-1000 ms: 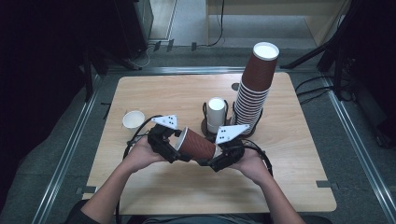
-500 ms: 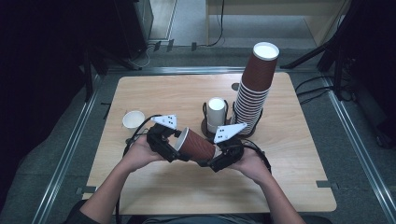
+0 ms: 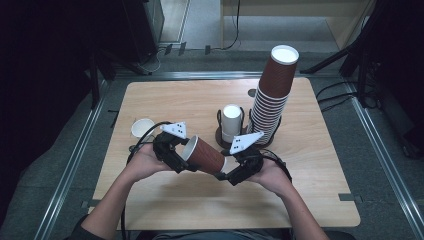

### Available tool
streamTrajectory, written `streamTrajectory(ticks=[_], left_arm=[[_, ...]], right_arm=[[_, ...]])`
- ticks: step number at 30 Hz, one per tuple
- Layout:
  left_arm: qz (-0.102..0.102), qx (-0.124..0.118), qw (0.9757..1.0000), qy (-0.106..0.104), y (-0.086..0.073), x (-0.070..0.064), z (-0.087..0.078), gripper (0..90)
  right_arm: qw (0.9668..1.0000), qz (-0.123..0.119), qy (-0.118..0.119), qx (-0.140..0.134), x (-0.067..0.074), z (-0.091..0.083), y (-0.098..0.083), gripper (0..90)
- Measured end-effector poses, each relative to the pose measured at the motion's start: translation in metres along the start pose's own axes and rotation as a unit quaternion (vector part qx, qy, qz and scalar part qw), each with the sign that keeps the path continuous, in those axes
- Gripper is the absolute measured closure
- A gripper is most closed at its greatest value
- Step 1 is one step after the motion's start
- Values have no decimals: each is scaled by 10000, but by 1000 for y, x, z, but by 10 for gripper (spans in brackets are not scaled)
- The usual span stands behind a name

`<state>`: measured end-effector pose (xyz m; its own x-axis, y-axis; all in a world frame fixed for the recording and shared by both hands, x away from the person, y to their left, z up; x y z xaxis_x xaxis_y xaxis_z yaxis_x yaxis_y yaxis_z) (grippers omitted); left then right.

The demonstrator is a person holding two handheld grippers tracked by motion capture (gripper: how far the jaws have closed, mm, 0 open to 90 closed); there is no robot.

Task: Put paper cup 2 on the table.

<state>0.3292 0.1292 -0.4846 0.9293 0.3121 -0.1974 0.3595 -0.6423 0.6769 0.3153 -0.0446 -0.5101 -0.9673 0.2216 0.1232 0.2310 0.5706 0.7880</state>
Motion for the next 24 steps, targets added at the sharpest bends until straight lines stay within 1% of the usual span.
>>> streamTrajectory(ticks=[3,5,7,10,13,14,15,19,21,24], left_arm=[[94,181,9997,128,-1,0,2,85],[175,336,9991,193,-2,1,3,84],[195,398,9988,212,-3,1,4,85],[270,545,9976,329,-3,2,6,85],[272,594,9973,346,-3,2,7,85],[313,719,9960,421,-4,2,8,84],[340,778,9954,440,-4,2,9,84],[386,911,9941,456,-4,0,14,84],[445,999,9928,482,-5,-2,17,84],[503,1102,9916,447,-4,-4,21,84]], right_arm=[[10000,-34,-49,69,-1,1,-2,178],[9999,-26,-63,107,-1,1,-3,178],[9999,-13,-59,141,-1,2,-3,178],[9999,-39,-61,148,-2,3,-5,179],[9998,-28,-56,205,-2,4,-6,179],[9997,-10,-51,243,-1,6,-7,178],[9996,-19,-54,273,-1,7,-7,179],[9992,-49,-59,403,-1,13,-10,178],[9991,-78,-52,415,-1,15,-10,178],[9990,-88,-35,435,0,18,-10,178]])
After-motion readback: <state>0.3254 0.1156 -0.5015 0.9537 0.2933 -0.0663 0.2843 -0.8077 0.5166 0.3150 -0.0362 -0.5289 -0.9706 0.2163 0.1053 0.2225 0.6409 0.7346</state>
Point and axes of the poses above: each handheld gripper's, and its own axes: z roughly forward along the jaws, y roughly out of its top, x roughly to its left, the point moved 6 cm from there along z, roughly forward along the jaws, and after that the axes turned 1 degree about -z, right-handed, at the moved point
